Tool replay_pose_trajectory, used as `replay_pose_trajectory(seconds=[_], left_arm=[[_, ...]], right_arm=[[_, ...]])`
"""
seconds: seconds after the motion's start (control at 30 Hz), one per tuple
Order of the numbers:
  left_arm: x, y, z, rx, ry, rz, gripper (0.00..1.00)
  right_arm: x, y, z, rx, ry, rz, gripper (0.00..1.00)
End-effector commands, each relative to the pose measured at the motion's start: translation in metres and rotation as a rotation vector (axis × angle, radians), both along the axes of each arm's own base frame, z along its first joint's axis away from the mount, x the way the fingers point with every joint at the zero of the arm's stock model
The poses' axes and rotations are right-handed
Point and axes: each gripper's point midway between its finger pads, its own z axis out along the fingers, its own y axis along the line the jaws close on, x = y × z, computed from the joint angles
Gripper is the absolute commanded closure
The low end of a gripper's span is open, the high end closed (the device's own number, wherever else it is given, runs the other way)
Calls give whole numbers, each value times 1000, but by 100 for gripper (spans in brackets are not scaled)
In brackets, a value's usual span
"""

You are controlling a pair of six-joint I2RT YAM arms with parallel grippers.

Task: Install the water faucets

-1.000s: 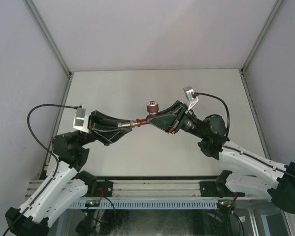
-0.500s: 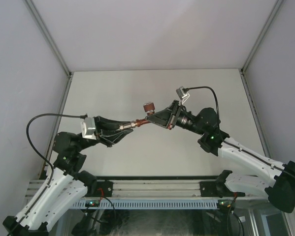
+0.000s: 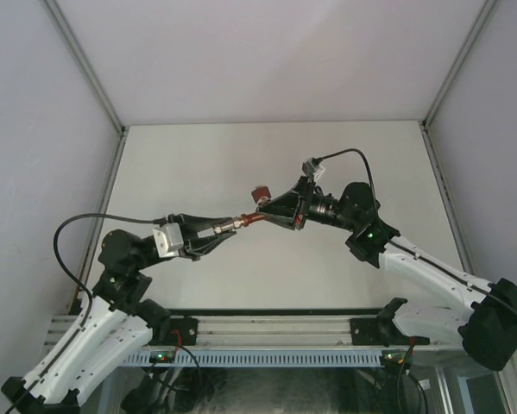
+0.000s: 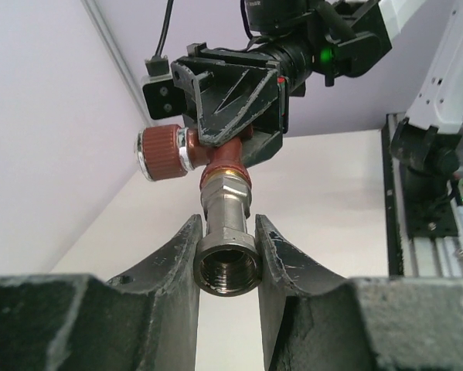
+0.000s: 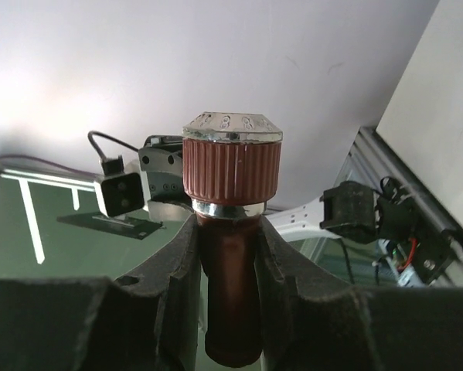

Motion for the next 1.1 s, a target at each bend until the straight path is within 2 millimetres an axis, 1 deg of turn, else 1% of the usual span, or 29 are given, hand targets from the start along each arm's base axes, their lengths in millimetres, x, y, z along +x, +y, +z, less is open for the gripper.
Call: replay_pose_trajectory(seconds=[0.0,0.1,0.2,0.37,0.4,0.6,0.8,0.9,1.07], left_arm=[[17,3,0,68,-145,109,100],[15,1,0,104,-176,105,100],[15,1,-1,161,-219,127,100],[20,2,-19,305,-281,183,100],[19,0,-21,324,-299,181,100],[21,-2,-31,427,-411,233,100],[30,10,-34,512,-521,336,100],[33,12,-37,566,-585,371,100],[37,4,-51,708,-710,395,100]], right_arm=[[-33,7,-1,-20,175,180,100],[-36,6,-1,-22,223,207,100],[-38,4,-3,-55,246,194,100],[-39,-1,-6,-109,293,180,100],[-39,-1,-6,-110,304,187,100],[-42,-1,-13,-128,339,225,100],[-40,-1,-20,-147,380,229,100],[-40,-1,-19,-141,393,240,100],[-39,1,-21,-136,423,264,100]])
